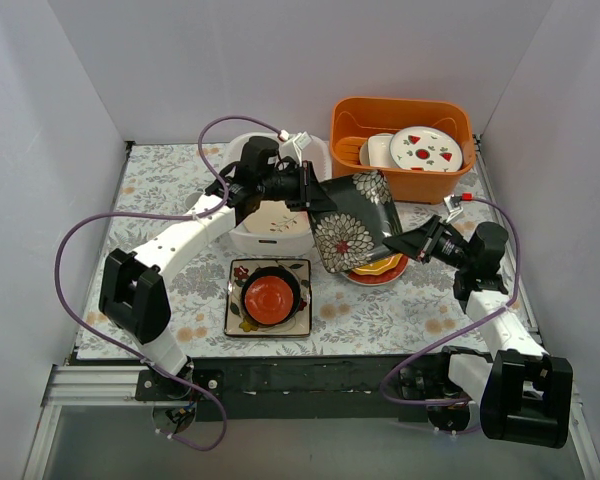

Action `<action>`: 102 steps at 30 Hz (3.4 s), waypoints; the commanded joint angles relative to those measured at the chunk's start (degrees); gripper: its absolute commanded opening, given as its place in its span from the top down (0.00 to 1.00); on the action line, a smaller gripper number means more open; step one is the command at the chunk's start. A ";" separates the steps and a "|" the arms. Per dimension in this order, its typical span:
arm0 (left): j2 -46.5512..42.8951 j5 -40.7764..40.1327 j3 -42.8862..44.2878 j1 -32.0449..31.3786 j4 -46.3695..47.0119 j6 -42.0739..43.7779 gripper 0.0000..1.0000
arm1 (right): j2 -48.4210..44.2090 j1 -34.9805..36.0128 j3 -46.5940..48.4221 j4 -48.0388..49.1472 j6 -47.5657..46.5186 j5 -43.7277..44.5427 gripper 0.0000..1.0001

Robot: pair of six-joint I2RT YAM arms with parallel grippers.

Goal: Place the plates into the plastic bin on the countertop
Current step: Place the plate in the plastic bin.

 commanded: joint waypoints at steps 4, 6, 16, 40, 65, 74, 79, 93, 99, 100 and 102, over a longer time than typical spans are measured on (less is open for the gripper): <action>-1.46 1.56 0.54 -1.27 1.42 0.40 1.00 | -0.67 0.80 3.19 6.90 1.65 -0.27 0.99; -1.29 1.65 0.63 -1.27 1.42 0.40 1.00 | -0.58 0.89 3.19 6.90 1.65 -0.18 0.99; -1.37 0.59 1.15 -1.27 1.33 0.49 1.00 | -0.23 0.80 2.76 8.74 2.18 -0.80 0.88; -2.08 -3.71 1.86 -1.18 1.94 0.22 1.00 | -0.93 0.80 1.35 6.03 -0.28 0.70 0.12; -5.33 0.68 0.89 8.13 4.75 -2.15 1.00 | 2.58 0.01 -2.70 8.66 1.13 0.78 0.06; -7.09 0.33 -0.87 12.62 6.77 -3.29 1.00 | 3.37 -0.08 -2.78 8.22 0.42 0.70 0.06; -8.14 -0.81 -2.53 14.46 8.71 -4.08 1.00 | 3.81 -0.08 -3.05 8.04 0.25 0.61 0.06; -11.04 -4.68 -7.80 17.72 15.64 -8.30 1.00 | 3.99 -0.08 -3.22 7.87 -0.28 0.43 0.06; -11.83 -5.47 -8.87 19.82 16.53 -9.88 1.00 | 4.61 -0.17 -3.22 7.87 -0.72 -0.09 0.06; -11.92 -5.65 -8.95 20.09 16.62 -9.88 1.00 | 4.69 -0.17 -3.14 7.87 -0.72 -0.09 0.06; -12.18 -6.26 -9.04 20.44 16.53 -9.97 1.00 | 5.04 -0.17 -3.13 7.95 -0.72 -0.27 0.06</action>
